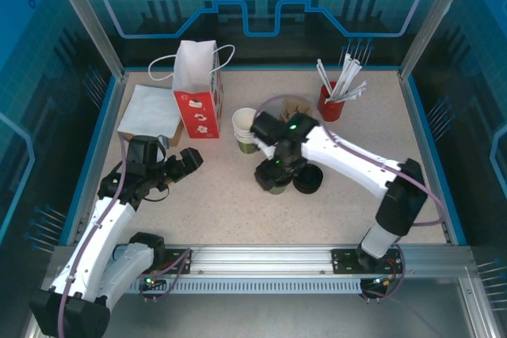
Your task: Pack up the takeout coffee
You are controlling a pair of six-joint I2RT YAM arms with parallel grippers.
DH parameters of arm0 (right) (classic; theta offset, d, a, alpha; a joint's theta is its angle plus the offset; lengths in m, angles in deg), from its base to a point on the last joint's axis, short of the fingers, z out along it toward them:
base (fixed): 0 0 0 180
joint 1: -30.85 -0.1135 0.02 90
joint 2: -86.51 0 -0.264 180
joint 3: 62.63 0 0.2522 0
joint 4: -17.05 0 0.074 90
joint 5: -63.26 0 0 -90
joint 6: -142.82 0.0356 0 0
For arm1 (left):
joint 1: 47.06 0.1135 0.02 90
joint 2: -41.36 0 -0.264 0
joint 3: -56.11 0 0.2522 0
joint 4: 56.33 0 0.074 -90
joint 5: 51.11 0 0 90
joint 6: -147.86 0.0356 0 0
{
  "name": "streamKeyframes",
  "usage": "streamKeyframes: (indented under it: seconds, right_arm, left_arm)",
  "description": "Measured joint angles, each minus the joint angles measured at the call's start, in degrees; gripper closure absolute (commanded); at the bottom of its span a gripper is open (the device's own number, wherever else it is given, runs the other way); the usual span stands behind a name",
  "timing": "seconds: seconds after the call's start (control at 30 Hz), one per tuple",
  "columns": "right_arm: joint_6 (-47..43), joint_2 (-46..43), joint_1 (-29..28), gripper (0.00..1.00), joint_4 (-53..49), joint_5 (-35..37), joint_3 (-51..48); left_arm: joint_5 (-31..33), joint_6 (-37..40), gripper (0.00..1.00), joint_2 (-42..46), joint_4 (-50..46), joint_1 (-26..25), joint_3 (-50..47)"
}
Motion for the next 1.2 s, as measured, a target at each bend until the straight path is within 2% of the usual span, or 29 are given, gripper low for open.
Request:
streamKeyframes:
  seconds: [0.27, 0.4, 0.5, 0.77, 0.97, 1.2]
  right_arm:
    - [-1.62, -9.66, 20.33, 0.13, -2.03, 0.81, -4.2]
    - [-3.8, -10.62, 29.75, 0.13, -1.95, 0.98, -5.4]
    - [-5.4, -10.25, 34.71, 0.13, -1.36, 0.98, -5.77]
    - [-8.68, -2.38, 40.7, 0.12, 3.67, 0.96, -5.79]
    - [-10.19, 4.48, 42.99, 0.12, 7.1, 0.72, -5.64]
    - [-10.95, 8.17, 44.04, 0.1, 9.44, 0.24, -4.72]
  left_arm:
    - [0.02, 0.94, 0.01, 0.0, -0.17, 0.04, 0.0]
    - [0.0, 1.05, 0.01, -0.07, -0.17, 0.09, 0.0]
    - [0.0, 1.05, 0.01, -0.55, -0.17, 0.15, 0.0]
    - [0.0, 1.05, 0.01, -1.27, -0.22, 0.31, 0.22]
    - [0.0, 1.07, 0.01, -1.46, -0.17, 0.42, 0.87]
    - [0.0, 1.09, 0.01, -1.46, -0.2, 0.42, 0.87]
